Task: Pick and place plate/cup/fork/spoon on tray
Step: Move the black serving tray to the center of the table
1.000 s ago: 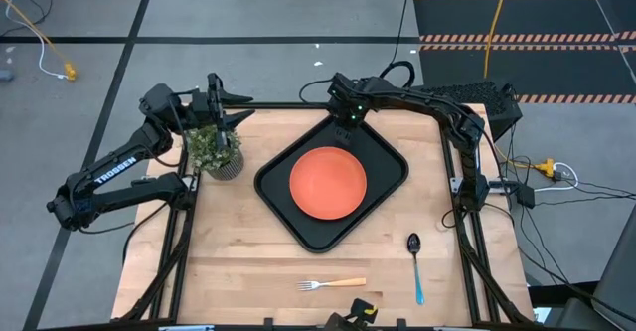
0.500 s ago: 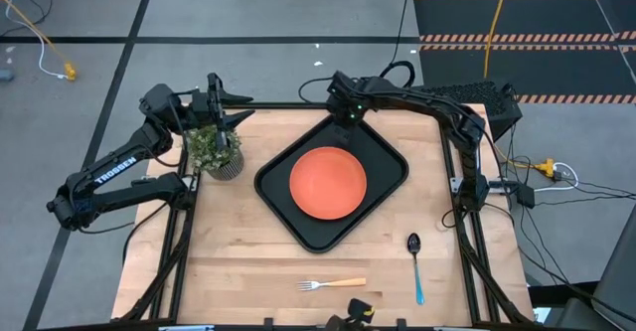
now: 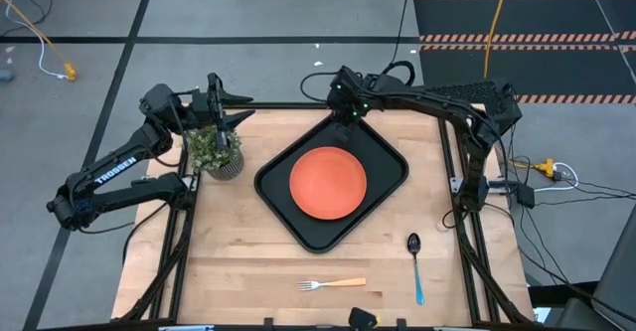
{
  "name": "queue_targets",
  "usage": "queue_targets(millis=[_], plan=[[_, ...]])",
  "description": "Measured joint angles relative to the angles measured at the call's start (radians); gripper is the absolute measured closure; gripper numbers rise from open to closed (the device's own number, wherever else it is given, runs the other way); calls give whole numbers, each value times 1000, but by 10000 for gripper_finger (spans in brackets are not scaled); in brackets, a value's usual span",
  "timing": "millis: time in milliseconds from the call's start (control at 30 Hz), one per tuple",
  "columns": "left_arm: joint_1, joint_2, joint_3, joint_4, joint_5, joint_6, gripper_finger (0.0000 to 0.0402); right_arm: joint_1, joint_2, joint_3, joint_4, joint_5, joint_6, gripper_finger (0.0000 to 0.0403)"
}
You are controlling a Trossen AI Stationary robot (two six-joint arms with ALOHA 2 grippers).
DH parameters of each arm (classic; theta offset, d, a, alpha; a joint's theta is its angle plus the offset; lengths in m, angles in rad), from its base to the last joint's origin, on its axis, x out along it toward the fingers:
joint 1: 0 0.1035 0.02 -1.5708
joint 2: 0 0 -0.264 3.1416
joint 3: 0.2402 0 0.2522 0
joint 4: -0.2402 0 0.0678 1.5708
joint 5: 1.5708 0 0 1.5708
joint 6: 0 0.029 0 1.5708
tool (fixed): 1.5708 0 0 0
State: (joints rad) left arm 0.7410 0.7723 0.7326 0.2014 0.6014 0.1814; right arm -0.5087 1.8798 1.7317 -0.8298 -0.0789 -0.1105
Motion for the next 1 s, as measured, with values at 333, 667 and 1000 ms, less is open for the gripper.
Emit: queue_targets(millis=[333, 667, 1000], plan=[[0, 0, 0, -16, 0, 2, 256, 0, -41, 0, -189, 86, 61, 286], [0, 0, 0, -26, 0, -9, 256, 1, -88, -145, -381, 205, 219, 286], [-2, 0, 0, -49, 0, -9, 256, -15, -371, -555, -136, 179, 255, 286]])
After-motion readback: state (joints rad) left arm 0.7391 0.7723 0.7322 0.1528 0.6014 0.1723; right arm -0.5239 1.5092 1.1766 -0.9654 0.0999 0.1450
